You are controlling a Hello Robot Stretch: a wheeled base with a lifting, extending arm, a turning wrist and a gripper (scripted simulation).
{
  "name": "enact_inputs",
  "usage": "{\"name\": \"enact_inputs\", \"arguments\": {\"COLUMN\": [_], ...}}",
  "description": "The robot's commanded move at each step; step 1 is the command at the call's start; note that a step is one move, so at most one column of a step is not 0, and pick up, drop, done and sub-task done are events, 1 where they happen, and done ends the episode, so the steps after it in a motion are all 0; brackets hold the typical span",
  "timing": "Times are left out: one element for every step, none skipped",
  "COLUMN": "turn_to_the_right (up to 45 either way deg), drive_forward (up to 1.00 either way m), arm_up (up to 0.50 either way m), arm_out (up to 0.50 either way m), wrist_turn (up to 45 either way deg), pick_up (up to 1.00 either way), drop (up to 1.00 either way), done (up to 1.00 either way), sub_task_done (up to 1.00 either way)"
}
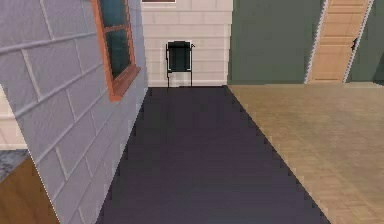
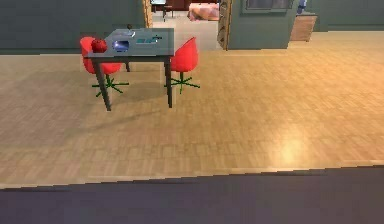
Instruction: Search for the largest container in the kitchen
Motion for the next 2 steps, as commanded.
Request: {"name": "enact_inputs", "arguments": {"turn_to_the_right": [-3.0,0.0], "drive_forward": [0.00,1.00], "arm_up": [0.00,0.00], "arm_out": [0.00,0.00], "wrist_turn": [0.0,0.0], "pick_up": [0.00,0.00], "drop": [0.00,0.00], "done": [0.00,0.00], "sub_task_done": [0.00,0.00]}}
